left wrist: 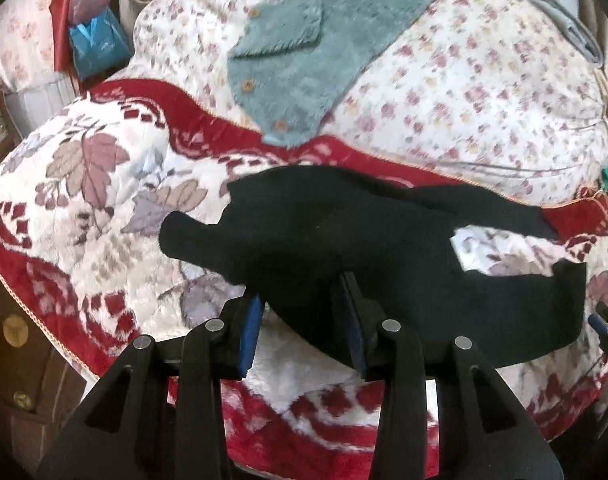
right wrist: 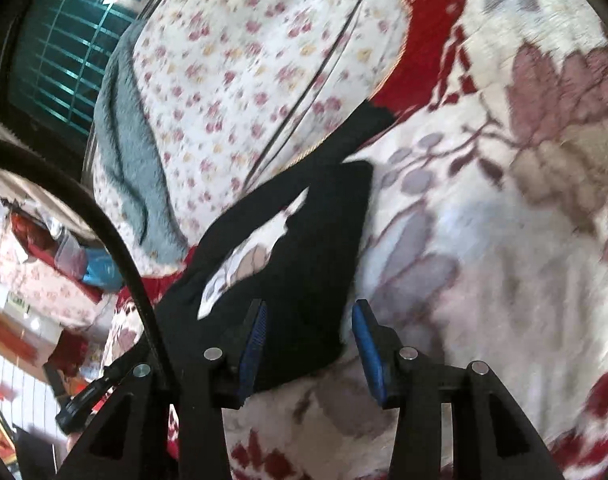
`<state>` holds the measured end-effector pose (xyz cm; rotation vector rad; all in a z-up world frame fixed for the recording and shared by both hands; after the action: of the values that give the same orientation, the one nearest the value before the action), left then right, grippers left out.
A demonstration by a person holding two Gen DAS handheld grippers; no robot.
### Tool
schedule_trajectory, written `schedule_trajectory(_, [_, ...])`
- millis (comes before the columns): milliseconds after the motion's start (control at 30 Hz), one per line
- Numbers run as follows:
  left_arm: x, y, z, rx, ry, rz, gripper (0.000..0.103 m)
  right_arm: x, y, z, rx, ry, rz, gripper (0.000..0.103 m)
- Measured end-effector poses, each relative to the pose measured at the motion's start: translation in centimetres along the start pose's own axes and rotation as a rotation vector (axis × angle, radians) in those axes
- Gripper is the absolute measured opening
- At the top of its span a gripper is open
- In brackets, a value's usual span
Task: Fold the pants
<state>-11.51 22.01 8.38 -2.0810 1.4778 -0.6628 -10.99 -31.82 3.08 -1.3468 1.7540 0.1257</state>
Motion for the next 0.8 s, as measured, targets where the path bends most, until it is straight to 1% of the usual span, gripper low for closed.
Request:
schedule_trajectory(67, [0.3, -0.3, -0.6, 0.0, 0.009, 0.003, 0.037, 0.5, -0.6, -0.2, 0.016, -0.001, 0.017, 0.042])
schedule_trajectory(133, [0.7, -0.5, -1.4, 0.017, 0.009, 0.009, 0.037, 0.7, -1.2, 0.2, 0.01, 0.013, 0.004, 0.042])
schedule_trajectory(200, [0.7, -0.7, -2.3, 0.044, -0.014, 0.011, 0.037, 0.7, -1.8, 0.7, 0.01, 0.022, 0.003, 0.042])
schedule_trajectory(300, [-0.8, -0.9, -3.5, 0.066, -0.058, -0.014, 0.037, 0.7, -2.6, 1.4, 0.014, -0.007, 0.022, 0.042])
schedule_trajectory(367, [-1.2, -1.0, -4.0, 0.075, -0.073, -0.014, 0.037, 0.8, -3.0, 1.7, 0.018, 0.009, 0.017, 0.042])
schedule_trajectory(433, [-0.6, -1.2, -4.3, 0.079, -0.059, -0.004, 0.038, 1.2, -3.1, 2.1, 0.019, 0.044, 0.027, 0.042])
schedule_trajectory(500, [0.8, -1.5, -4.2, 0.08, -0.011, 0.018, 0.043, 1.5, -3.1, 2.7, 0.01, 0.044, 0.049, 0.042])
schedule_trajectory(533, [2.1, -1.5, -4.1, 0.079, 0.02, 0.036, 0.045, 1.3, -3.0, 3.1, -0.003, 0.018, 0.056, 0.042])
schedule_trajectory(600, [4.5, -1.5, -3.4, 0.063, 0.073, 0.065, 0.046, 0.1, -2.9, 3.8, -0.017, -0.042, 0.039, 0.042])
schedule_trajectory(633, [6.5, -1.4, -2.8, 0.044, 0.122, 0.087, 0.046, -0.9, -2.9, 4.1, -0.019, -0.057, 0.013, 0.042])
schedule_trajectory(700, [9.6, -1.2, -1.9, 0.02, 0.184, 0.122, 0.046, -2.2, -3.0, 4.4, -0.019, -0.082, -0.028, 0.042])
schedule_trajectory(800, [15.8, -0.9, -0.2, -0.021, 0.307, 0.196, 0.046, -3.8, -3.0, 5.1, -0.028, -0.154, -0.052, 0.043])
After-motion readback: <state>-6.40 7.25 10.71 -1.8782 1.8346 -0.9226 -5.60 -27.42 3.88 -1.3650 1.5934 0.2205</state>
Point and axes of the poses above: each gripper's, at about its wrist camera, not at the fingertips, and z roughly the way its jaws point, x to its right, y to its underside, the point moved 4 cm from there along z, roughly the way its jaws point, and after that the axes turned 4 degrees about -z, right-handed, at the moved point
